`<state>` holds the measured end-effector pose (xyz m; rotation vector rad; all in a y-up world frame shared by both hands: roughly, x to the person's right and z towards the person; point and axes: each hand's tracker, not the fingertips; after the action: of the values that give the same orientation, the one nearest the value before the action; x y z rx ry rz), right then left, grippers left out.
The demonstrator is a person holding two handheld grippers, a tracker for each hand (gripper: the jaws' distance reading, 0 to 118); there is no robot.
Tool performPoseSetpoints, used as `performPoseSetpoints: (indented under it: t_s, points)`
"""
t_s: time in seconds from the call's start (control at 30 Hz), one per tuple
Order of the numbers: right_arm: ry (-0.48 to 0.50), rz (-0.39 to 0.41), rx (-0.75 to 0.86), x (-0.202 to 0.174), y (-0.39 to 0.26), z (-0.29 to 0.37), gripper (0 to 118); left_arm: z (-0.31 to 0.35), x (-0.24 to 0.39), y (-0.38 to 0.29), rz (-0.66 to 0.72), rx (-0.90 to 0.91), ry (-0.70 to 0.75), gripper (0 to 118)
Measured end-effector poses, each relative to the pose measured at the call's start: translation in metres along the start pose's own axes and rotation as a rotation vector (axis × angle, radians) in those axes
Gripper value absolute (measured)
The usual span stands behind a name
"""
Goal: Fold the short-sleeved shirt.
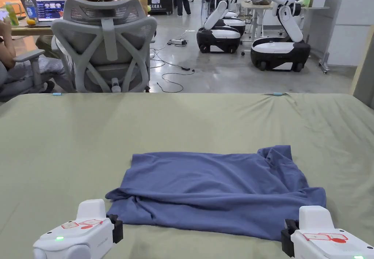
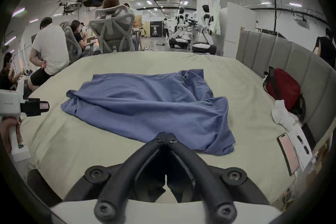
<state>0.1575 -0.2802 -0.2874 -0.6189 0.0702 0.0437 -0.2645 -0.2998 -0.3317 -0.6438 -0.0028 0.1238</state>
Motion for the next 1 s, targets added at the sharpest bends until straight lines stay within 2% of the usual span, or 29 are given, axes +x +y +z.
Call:
performPoseSetpoints:
  t_s: [0.07, 0.1, 0.17, 0.23, 0.37, 0.4, 0.47, 0.5, 0.53, 0.6, 0.63, 0.67, 0.7, 0.73, 0.77, 0.87, 0.9, 0.93, 0.97, 1.0]
  points:
    - [-0.017, 0.0, 0.001, 0.006, 0.0, -0.001, 0, -0.007, 0.002, 0.009, -0.009, -0.008, 0.017, 84]
    - [-0.027, -0.002, 0.004, 0.01, 0.001, -0.002, 0, -0.016, 0.001, 0.013, -0.027, -0.028, 0.044, 103]
    - [-0.037, -0.011, 0.004, 0.021, 0.001, -0.002, 0, -0.036, -0.003, 0.021, -0.05, -0.033, 0.077, 102]
    - [-0.063, -0.017, 0.004, 0.032, 0.002, -0.003, 0, -0.06, -0.007, 0.027, -0.041, -0.047, 0.088, 87]
    - [-0.115, -0.023, -0.016, 0.056, 0.0, -0.008, 0, -0.111, -0.009, 0.025, -0.056, -0.152, 0.099, 66]
    - [-0.133, -0.023, -0.025, 0.064, -0.001, -0.009, 0, -0.123, -0.008, 0.021, -0.084, -0.208, 0.099, 51]
    - [-0.168, -0.028, -0.041, 0.079, -0.004, -0.014, 0, -0.113, 0.007, 0.016, -0.167, -0.164, 0.126, 48]
    - [-0.182, -0.032, -0.051, 0.085, -0.005, -0.018, 0, -0.104, 0.012, 0.018, -0.176, -0.164, 0.108, 29]
    - [-0.195, -0.034, -0.073, 0.093, -0.007, -0.023, 0, -0.097, 0.017, 0.019, -0.222, -0.155, 0.109, 3]
    - [-0.187, -0.03, -0.095, 0.102, -0.008, -0.035, 0, -0.08, 0.025, 0.02, -0.241, -0.127, 0.116, 3]
    - [-0.18, -0.036, -0.098, 0.104, -0.009, -0.041, 8, -0.073, 0.027, 0.023, -0.237, -0.131, 0.1, 3]
    - [-0.169, -0.051, -0.108, 0.107, -0.009, -0.048, 31, -0.065, 0.028, 0.026, -0.228, -0.119, 0.088, 4]
    - [-0.157, -0.056, -0.118, 0.107, -0.009, -0.055, 78, -0.057, 0.031, 0.029, -0.222, -0.084, 0.089, 3]
    - [-0.125, -0.071, -0.117, 0.108, -0.01, -0.064, 106, -0.065, 0.02, 0.033, -0.223, -0.07, 0.083, 4]
    - [-0.101, -0.078, -0.122, 0.108, -0.012, -0.073, 116, -0.062, 0.02, 0.036, -0.22, -0.065, 0.075, 4]
    - [-0.086, -0.076, -0.142, 0.106, -0.012, -0.097, 86, -0.057, 0.019, 0.041, -0.199, -0.053, 0.054, 4]
    - [-0.097, -0.075, -0.161, 0.105, -0.013, -0.105, 61, -0.058, 0.018, 0.04, -0.196, -0.054, 0.054, 3]
    - [-0.097, -0.075, -0.185, 0.106, -0.013, -0.111, 30, -0.06, 0.016, 0.038, -0.191, -0.061, 0.052, 4]
    - [-0.049, -0.103, -0.222, 0.108, -0.015, -0.115, 4, -0.061, 0.014, 0.035, -0.183, -0.067, 0.048, 4]
    - [0.005, -0.151, -0.242, 0.111, -0.016, -0.117, 4, -0.058, 0.014, 0.034, -0.173, -0.074, 0.038, 3]
